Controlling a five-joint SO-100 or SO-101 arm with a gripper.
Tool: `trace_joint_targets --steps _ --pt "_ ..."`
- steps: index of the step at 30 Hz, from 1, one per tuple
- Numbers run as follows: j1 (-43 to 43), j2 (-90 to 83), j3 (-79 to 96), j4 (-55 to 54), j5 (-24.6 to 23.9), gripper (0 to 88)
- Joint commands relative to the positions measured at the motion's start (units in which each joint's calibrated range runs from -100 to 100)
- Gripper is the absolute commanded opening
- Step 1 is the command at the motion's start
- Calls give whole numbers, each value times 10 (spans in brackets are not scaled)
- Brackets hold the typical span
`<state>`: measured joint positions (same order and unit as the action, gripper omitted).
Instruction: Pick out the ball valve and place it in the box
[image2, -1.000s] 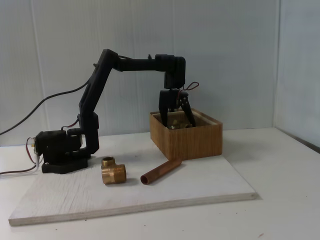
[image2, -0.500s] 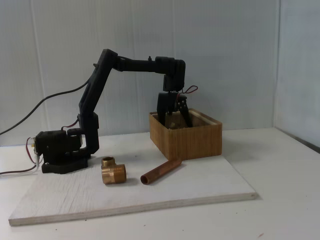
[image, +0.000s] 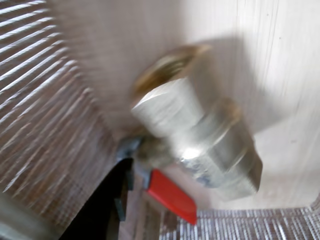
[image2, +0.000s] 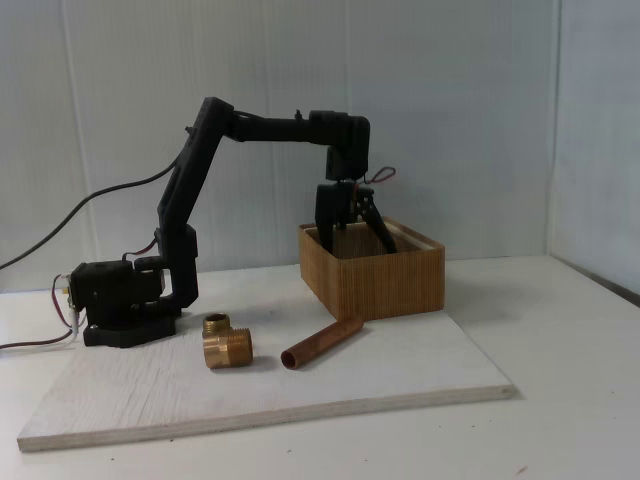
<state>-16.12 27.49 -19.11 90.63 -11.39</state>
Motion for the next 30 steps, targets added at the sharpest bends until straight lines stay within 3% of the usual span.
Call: trace_joint_targets --steps 1,19,30 --pt "4 -12 -8 2 2 410" --pt "26 -46 -142 87 2 410" --pt "53 -286 -58 88 33 410"
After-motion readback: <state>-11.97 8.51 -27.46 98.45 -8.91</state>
